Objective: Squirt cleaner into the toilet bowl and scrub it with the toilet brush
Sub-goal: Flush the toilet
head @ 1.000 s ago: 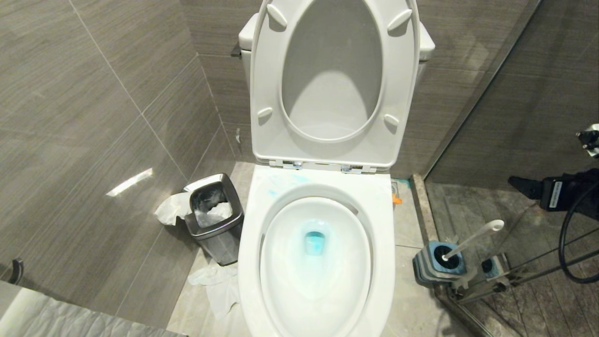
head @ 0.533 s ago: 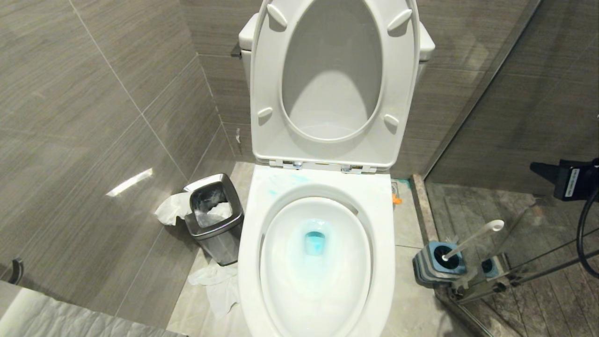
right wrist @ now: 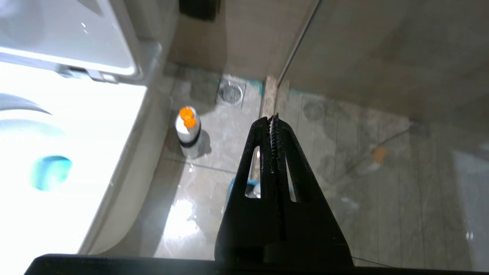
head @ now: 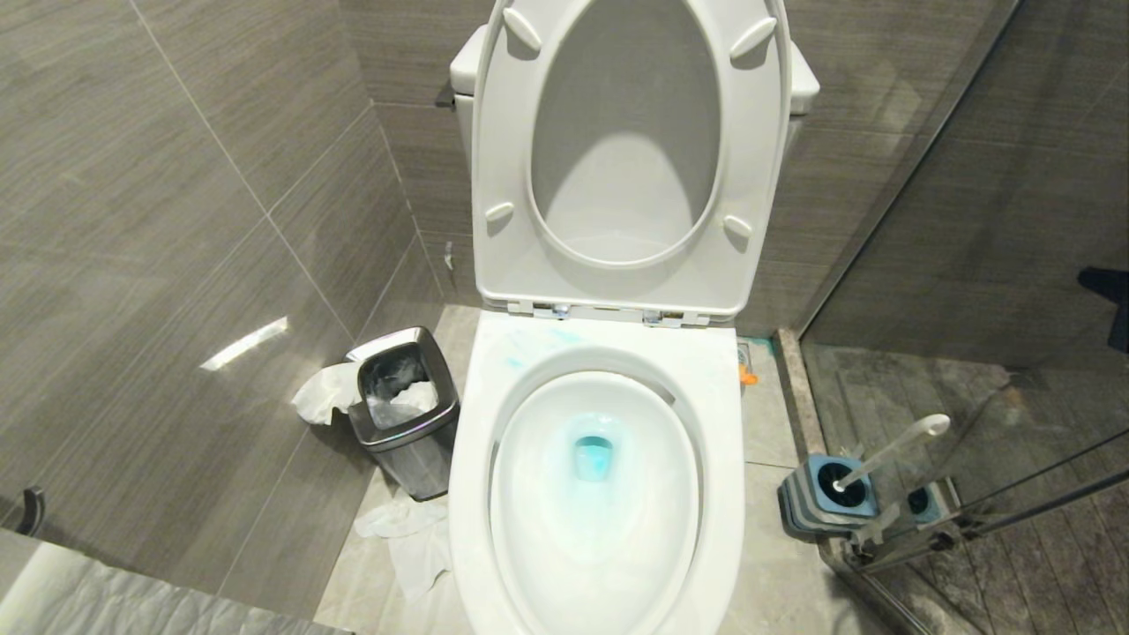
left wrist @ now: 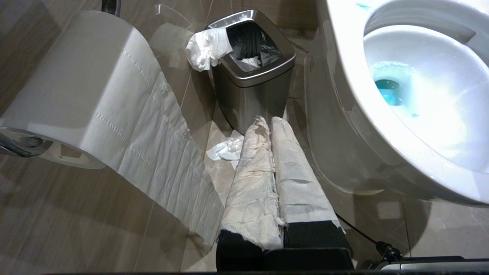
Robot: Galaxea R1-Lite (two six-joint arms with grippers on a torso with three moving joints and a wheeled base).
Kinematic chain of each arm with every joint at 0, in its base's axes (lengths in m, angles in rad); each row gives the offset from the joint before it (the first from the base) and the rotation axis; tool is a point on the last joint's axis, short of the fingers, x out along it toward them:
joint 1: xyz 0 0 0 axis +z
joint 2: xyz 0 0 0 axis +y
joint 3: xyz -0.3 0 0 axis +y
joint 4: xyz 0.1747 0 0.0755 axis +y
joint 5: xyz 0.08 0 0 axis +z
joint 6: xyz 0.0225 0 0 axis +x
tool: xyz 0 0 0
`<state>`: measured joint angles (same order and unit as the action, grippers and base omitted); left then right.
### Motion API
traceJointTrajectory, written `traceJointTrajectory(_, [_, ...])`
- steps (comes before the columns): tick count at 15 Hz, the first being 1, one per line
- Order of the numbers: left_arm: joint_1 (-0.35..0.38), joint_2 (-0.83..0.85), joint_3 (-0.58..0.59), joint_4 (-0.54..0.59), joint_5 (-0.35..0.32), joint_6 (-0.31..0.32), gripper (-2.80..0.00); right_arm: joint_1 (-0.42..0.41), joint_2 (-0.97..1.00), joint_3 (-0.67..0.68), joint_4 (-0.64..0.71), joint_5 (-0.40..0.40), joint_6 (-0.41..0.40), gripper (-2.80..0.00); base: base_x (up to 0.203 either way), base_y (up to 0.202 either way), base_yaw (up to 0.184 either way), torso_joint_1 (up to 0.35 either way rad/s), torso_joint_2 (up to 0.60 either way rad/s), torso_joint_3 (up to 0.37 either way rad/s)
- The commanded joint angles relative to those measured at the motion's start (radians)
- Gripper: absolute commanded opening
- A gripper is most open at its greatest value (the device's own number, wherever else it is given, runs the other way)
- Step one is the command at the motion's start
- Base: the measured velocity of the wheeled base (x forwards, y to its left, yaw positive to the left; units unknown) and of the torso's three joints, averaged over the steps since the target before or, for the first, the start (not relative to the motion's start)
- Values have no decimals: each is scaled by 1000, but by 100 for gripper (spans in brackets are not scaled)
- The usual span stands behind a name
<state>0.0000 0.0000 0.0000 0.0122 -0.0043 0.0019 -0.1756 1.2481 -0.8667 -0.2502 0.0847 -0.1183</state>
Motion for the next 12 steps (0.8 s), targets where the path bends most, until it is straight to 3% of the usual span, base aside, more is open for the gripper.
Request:
traceJointTrajectory(1, [0, 2, 2, 0, 0, 0, -280, 8, -95, -18, 24, 1, -1, -280, 0, 0, 0, 0, 0, 0])
traceJointTrajectory(9, [0, 2, 2, 0, 0, 0, -280, 28, -510, 6, 278, 5, -2, -280, 0, 0, 0, 0, 0, 0])
traceJointTrajectory(12, [0, 2, 2, 0, 0, 0, -280, 94, -654, 6, 390, 16, -1, -280, 0, 0, 0, 0, 0, 0])
